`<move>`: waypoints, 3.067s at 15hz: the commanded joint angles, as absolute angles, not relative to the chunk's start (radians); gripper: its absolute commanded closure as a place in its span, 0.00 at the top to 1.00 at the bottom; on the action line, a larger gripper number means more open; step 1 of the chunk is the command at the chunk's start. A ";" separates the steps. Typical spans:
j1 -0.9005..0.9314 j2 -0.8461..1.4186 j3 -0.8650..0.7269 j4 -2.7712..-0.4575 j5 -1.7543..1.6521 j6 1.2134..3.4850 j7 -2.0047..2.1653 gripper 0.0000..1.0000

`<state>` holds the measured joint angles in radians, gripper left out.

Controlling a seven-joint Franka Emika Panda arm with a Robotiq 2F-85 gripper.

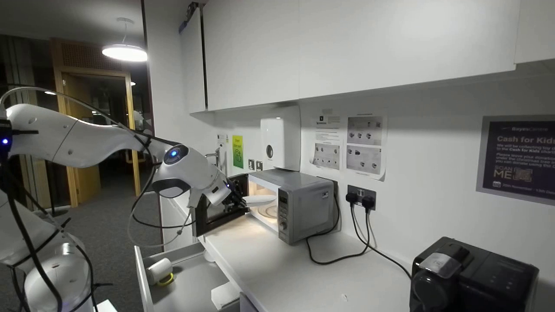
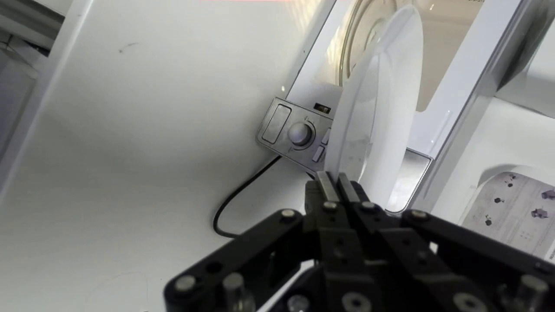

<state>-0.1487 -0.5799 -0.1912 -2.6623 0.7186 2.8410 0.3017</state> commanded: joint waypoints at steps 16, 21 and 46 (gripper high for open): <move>-0.144 -0.646 -0.439 -2.610 0.752 2.552 -0.019 0.01; -0.168 -0.639 -0.413 -2.637 0.739 2.576 0.005 0.03; -0.172 -0.552 -0.517 -2.525 0.754 2.386 -0.071 0.01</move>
